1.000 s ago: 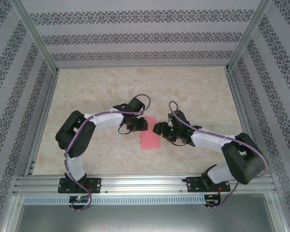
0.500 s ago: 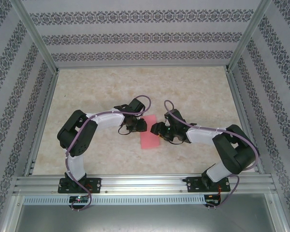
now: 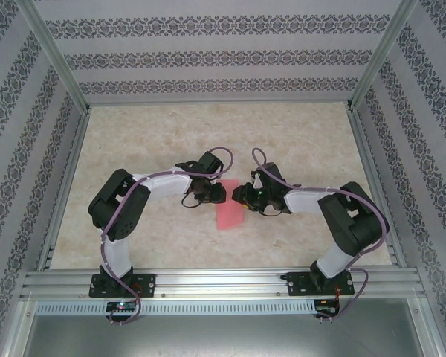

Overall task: Fold a paper plane with a square sheet of paper (pick it up from the middle)
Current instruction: Third fold the triangle at the center of the table.

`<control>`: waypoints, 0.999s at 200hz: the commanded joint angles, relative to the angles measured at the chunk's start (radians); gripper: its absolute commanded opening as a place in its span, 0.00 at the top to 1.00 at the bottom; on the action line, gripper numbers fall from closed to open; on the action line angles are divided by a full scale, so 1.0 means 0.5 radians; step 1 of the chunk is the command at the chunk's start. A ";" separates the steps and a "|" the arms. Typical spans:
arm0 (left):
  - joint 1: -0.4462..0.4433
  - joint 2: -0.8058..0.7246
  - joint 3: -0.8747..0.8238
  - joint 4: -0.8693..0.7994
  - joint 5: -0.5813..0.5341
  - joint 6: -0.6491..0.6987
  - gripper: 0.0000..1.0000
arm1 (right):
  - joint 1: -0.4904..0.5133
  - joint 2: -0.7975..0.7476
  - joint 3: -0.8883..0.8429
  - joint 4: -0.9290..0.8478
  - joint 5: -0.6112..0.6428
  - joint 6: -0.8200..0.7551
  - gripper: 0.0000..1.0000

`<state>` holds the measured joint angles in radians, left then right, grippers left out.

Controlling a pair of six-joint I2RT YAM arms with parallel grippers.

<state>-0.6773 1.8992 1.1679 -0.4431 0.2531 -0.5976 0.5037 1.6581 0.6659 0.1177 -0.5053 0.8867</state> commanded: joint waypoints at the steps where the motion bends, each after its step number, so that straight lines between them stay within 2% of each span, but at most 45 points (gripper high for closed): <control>1: -0.023 -0.038 -0.007 -0.062 -0.010 0.096 0.68 | -0.035 0.066 0.073 0.084 -0.116 -0.063 0.68; 36: -0.023 -0.173 -0.075 -0.039 -0.013 0.130 0.65 | -0.057 0.086 0.090 0.083 -0.128 -0.055 0.79; 59: -0.024 -0.288 -0.156 -0.003 0.009 0.141 0.62 | -0.053 0.077 0.035 0.143 -0.077 0.040 0.90; 97: -0.069 -0.522 -0.283 0.000 0.023 0.267 0.52 | -0.003 0.029 -0.095 0.383 0.030 0.313 0.95; 120: -0.233 -0.639 -0.339 -0.049 -0.118 0.474 0.47 | 0.081 0.001 -0.116 0.410 0.150 0.442 0.95; 140: -0.442 -0.703 -0.383 -0.104 -0.339 0.595 0.44 | 0.115 -0.032 -0.148 0.409 0.257 0.523 0.95; 174: -0.730 -0.797 -0.520 -0.041 -0.579 0.644 0.39 | 0.134 -0.024 -0.175 0.445 0.274 0.578 0.94; 200: -0.880 -0.775 -0.528 -0.007 -0.745 0.658 0.37 | 0.145 -0.020 -0.178 0.437 0.269 0.576 0.94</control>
<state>-1.0657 1.5200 0.9089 -0.4572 0.0109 -0.3168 0.5613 1.6623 0.5865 0.3042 -0.3988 1.1538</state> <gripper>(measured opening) 0.619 0.064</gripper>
